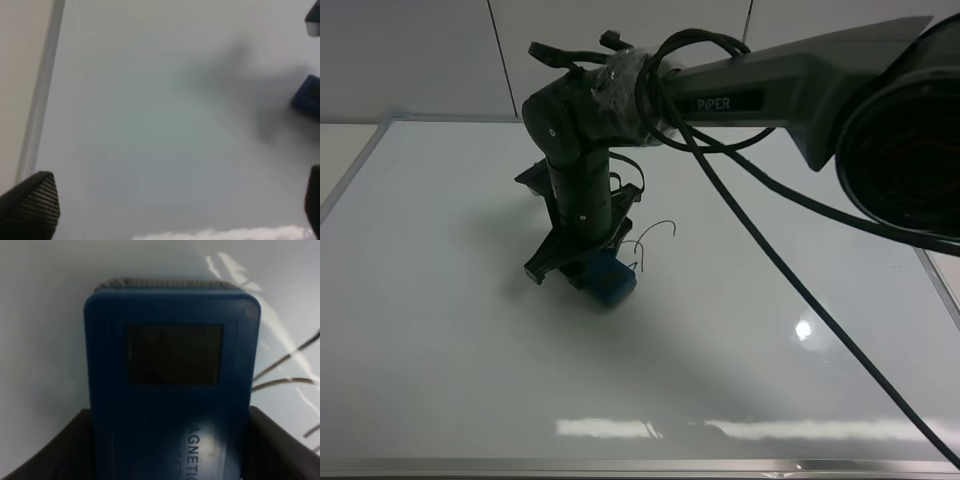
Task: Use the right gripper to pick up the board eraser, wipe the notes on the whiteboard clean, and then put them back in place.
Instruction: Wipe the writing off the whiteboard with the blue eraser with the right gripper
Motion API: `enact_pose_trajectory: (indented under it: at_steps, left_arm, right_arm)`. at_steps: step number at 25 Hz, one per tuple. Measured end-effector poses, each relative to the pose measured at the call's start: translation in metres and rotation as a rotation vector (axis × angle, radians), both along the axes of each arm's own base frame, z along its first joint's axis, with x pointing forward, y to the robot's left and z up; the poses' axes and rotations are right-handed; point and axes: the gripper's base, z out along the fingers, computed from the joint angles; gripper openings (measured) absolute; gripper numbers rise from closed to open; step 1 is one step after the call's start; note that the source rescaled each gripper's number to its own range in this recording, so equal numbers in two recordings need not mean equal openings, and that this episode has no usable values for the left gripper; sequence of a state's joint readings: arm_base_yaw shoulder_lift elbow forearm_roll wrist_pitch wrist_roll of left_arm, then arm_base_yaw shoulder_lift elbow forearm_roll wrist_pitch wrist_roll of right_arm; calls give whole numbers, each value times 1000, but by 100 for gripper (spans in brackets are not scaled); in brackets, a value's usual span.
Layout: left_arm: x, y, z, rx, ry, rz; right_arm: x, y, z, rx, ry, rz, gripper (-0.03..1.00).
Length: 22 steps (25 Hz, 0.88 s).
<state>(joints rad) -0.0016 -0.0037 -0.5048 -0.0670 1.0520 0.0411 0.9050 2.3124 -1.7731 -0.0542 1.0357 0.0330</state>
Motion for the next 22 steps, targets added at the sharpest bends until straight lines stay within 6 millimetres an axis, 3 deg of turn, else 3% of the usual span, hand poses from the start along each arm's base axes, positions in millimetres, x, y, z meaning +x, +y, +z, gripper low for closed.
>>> enact_pose_trajectory:
  at_steps: [13,17,22]
  left_arm:
    - [0,0,0,0,0,0]
    - [0,0,0,0,0,0]
    - [0,0,0,0,0,0]
  right_arm:
    - [5,-4,-2,8,11,-26,5]
    - [23,-17,-2,24,12,-81,5]
    - [55,-49,-1,25,7,-181,5]
